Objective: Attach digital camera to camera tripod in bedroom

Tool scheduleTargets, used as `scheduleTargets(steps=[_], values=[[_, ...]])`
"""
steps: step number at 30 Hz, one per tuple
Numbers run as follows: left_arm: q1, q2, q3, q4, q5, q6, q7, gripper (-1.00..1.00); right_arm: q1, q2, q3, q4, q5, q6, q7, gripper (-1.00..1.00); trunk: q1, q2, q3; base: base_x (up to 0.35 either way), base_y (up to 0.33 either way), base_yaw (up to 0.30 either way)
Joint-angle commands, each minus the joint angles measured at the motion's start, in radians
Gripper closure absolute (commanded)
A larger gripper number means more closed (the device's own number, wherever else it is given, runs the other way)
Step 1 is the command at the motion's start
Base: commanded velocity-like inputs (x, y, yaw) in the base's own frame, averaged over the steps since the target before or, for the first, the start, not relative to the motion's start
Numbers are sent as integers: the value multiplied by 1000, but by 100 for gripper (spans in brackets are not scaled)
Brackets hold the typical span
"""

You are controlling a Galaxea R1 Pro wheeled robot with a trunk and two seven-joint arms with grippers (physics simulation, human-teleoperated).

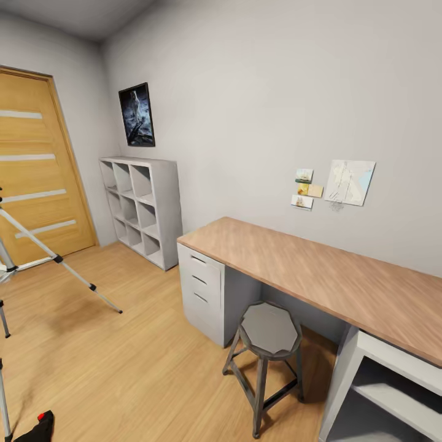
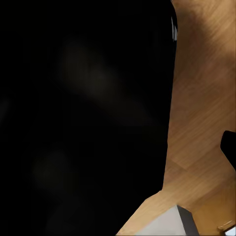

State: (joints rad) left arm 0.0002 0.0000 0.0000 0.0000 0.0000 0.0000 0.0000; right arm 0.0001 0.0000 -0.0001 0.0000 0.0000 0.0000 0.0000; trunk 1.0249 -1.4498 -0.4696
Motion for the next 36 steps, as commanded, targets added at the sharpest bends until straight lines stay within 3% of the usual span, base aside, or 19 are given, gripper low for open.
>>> scheduleTargets(steps=[1, 5, 36], values=[[4, 1, 6, -6, 6, -6, -5, -100, 6, -3, 6, -6, 6, -6, 0, -100, 0, 0, 0, 0, 0, 0], [3, 0, 29, -19, 28, -20, -5, -100, 11, -3, 7, -9, 6, -13, -1, -100, 0, 0, 0, 0, 0, 0], [1, -2, 14, -23, 37, -48, -5, -100, 11, 0, 6, -8, 7, -7, -2, -100, 0, 0, 0, 0, 0, 9]])
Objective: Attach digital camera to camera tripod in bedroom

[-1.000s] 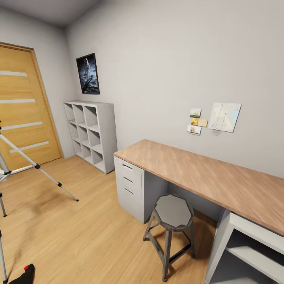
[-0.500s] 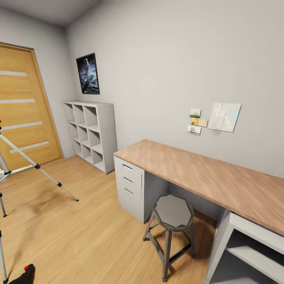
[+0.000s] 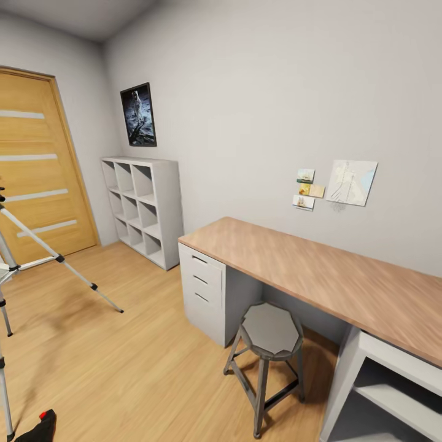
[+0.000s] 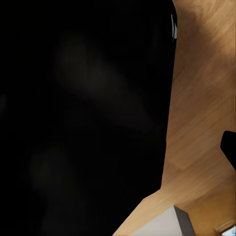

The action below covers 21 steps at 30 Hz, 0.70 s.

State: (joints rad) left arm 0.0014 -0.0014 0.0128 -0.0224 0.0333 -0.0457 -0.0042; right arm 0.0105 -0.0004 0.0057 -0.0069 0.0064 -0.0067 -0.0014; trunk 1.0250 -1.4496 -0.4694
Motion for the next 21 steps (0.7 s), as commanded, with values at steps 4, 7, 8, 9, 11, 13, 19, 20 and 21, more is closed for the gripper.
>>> scheduleTargets(steps=[4, 7, 8, 9, 11, 13, 19, 20, 21], values=[[0, 0, 1, -1, 4, -2, 0, -100, 0, -1, 0, -1, 0, -2, 0, -100, 0, 0, -1, 0, 0, 180], [0, 0, 1, -1, 4, -2, 0, -100, 0, -2, 0, -1, 0, -2, 0, -100, 0, 0, -1, 0, 0, 232], [0, 0, 1, -1, 4, -2, 0, -100, 0, -2, 0, -1, 0, -3, 0, -100, 0, 0, -1, 0, 0, 248], [0, 0, 1, -1, 4, -2, 0, -100, 0, -2, 0, -1, 0, -3, 0, -100, 0, 0, -1, 0, 0, 252], [0, 0, 1, -1, 4, -2, 0, -100, 0, -2, 0, -1, 0, -4, 0, -100, 0, 0, -1, 0, 0, 256], [0, 0, 1, -1, 4, -2, 0, -100, 0, -3, 0, -1, 0, -5, 0, -100, 0, 0, -1, 0, 0, 261], [0, 0, 1, -1, 4, -2, 0, -100, 0, -3, 0, -1, 0, -6, 0, -100, 0, 0, -1, 0, 0, 265], [0, 0, 1, -1, 4, -2, 0, -100, 0, -3, 0, -1, 0, -7, 0, -100, 0, 0, -1, 0, 0, 267], [0, 0, 1, -1, 4, -2, 0, -100, 0, -3, 0, -1, 0, -7, 0, -100, 0, 0, -1, 0, 0, 267]])
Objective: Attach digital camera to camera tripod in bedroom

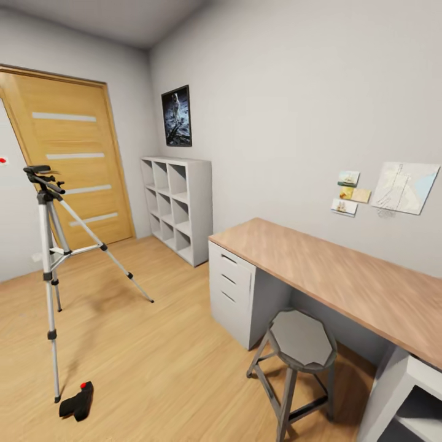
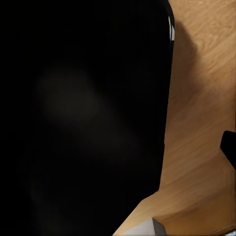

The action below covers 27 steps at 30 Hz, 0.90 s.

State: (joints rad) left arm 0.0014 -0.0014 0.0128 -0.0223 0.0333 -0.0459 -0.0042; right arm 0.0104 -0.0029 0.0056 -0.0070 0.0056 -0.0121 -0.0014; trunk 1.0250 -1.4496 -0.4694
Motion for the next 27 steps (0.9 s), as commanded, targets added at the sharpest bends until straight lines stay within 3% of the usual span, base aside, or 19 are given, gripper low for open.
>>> scheduleTargets(steps=[1, 13, 27], values=[[0, 0, 1, -1, 3, -2, 0, -100, 0, 0, 1, -1, 1, -1, 0, -100, 0, 0, -1, 0, 0, 268], [0, 0, 2, -1, 20, 0, 1, -100, 0, 0, 1, -1, 2, -3, 0, -100, 0, 0, -1, 0, 0, 269], [0, 4, 0, -1, 139, -1, 7, -100, 0, 0, 1, -1, 2, -3, 0, -100, 0, 0, -1, 0, 0, 269]])
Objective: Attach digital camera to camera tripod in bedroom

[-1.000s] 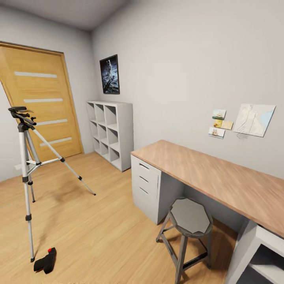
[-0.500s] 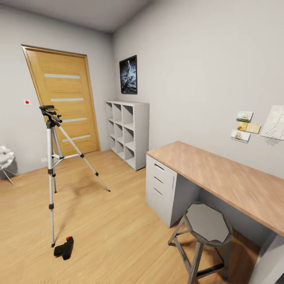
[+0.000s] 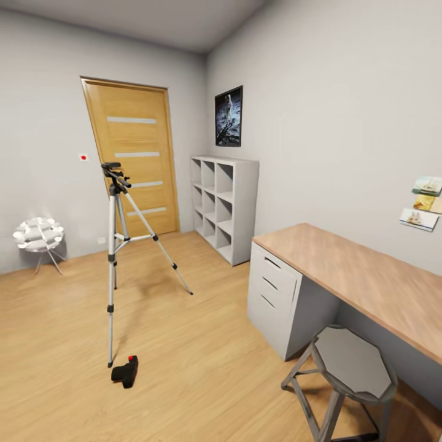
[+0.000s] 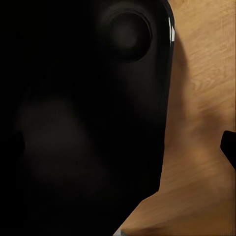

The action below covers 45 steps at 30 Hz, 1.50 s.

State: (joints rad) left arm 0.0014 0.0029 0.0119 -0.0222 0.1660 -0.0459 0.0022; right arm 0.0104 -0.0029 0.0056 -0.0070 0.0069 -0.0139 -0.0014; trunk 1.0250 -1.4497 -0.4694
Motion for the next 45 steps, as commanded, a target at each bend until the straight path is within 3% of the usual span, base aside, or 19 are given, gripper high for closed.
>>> scheduleTargets(steps=[1, 11, 45], values=[[0, 0, 0, -1, 13, -1, 0, -100, 0, 0, 1, -1, 1, -1, 0, -100, 0, 0, -1, 0, 0, 269], [0, 0, 0, -1, 47, -2, 1, -100, 0, 0, 1, -1, 1, -1, 0, -100, 0, 0, -1, 0, 0, 269], [0, -1, 0, -1, 50, -2, 1, -100, 0, 0, 1, -1, 1, -1, 0, -100, 0, 0, -1, 0, 0, 269]])
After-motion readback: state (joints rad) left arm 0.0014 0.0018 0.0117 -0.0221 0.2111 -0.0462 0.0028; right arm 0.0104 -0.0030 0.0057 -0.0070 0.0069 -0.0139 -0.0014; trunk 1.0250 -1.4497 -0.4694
